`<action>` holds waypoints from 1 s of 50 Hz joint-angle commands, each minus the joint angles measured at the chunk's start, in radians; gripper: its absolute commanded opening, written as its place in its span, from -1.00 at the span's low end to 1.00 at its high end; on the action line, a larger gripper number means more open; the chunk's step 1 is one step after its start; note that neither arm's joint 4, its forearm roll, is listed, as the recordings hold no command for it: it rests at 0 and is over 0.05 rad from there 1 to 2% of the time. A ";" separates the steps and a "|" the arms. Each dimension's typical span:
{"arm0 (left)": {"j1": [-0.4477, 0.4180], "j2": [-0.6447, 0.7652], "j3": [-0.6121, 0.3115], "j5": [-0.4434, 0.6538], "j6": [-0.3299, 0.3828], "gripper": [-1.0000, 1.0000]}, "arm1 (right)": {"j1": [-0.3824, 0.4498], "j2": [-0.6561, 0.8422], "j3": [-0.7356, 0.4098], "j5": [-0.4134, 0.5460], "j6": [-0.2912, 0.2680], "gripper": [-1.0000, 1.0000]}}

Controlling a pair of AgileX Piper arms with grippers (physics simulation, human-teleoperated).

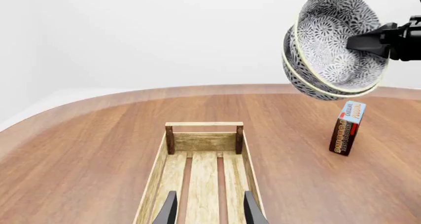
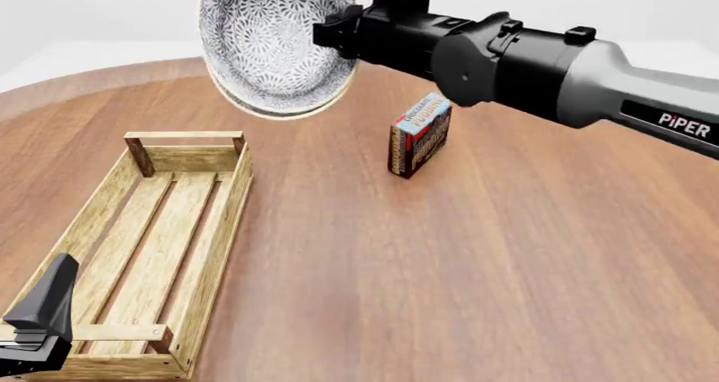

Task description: Stack the left bowl on the right bowl and place them in the tray.

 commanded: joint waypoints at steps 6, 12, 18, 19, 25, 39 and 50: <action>0.000 0.000 0.000 0.000 0.000 1.00 | 0.084 0.239 -0.245 -0.007 0.090 -1.00; 0.000 0.000 0.000 0.000 0.000 1.00 | 0.103 0.320 -0.345 0.018 0.105 -1.00; 0.000 0.000 0.000 0.000 0.000 1.00 | 0.125 0.411 -0.446 0.042 0.126 -1.00; 0.000 0.000 0.000 0.000 0.000 1.00 | 0.127 0.423 -0.458 0.045 0.128 -1.00; 0.000 0.000 0.000 0.000 0.000 1.00 | 0.139 0.472 -0.519 0.057 0.133 -1.00; 0.000 0.000 0.000 0.000 0.000 1.00 | 0.185 0.610 -0.693 0.128 0.138 -1.00; 0.000 0.000 0.000 0.000 0.000 1.00 | 0.200 0.664 -0.751 0.143 0.145 -1.00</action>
